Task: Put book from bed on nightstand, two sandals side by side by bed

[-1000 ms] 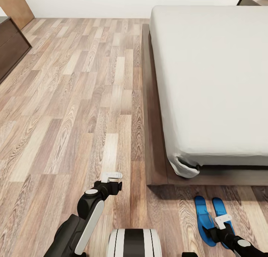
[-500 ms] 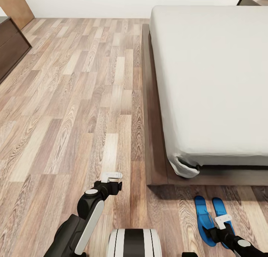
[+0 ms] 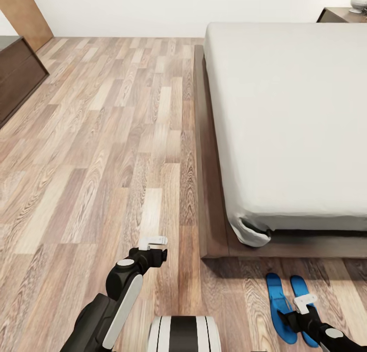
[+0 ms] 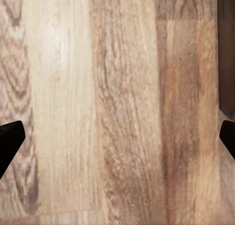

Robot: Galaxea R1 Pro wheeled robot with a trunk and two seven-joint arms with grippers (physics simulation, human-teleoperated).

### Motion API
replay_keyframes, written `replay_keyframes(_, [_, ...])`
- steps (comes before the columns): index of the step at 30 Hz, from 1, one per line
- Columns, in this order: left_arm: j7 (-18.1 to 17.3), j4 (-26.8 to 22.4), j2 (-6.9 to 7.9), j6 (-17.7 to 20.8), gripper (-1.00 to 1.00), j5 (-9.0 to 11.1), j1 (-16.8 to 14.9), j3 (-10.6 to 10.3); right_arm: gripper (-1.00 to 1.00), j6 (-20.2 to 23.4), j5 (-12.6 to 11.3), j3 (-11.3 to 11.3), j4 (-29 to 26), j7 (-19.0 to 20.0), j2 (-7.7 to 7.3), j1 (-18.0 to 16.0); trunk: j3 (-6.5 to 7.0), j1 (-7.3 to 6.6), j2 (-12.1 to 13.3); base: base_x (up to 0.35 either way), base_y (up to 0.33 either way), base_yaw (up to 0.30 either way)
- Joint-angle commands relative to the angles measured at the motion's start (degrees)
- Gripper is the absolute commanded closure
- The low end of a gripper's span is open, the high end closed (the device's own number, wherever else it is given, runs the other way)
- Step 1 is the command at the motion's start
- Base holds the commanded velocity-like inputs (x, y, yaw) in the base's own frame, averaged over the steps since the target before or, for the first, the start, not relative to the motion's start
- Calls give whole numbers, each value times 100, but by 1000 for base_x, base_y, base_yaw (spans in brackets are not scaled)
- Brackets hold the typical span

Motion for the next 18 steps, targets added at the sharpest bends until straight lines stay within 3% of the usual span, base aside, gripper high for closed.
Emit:
replay_keyframes(1, [56, -5, 0, 22, -100, 59, -3, -4, -100, -19, -23, 30, 5, 15, -3, -4, 20, -3, 0, 0, 0, 0])
replay_keyframes(9, [56, -5, 0, 32, -100, 56, -3, 6, -100, -19, -23, 39, 1, 15, 5, -5, 198, -24, 11, 0, 0, -30])
replay_keyframes(18, [60, -5, 0, 36, -100, 61, -3, 85, -100, -19, -16, 39, 0, 15, 13, -3, 417, -47, 23, 0, 0, -234])
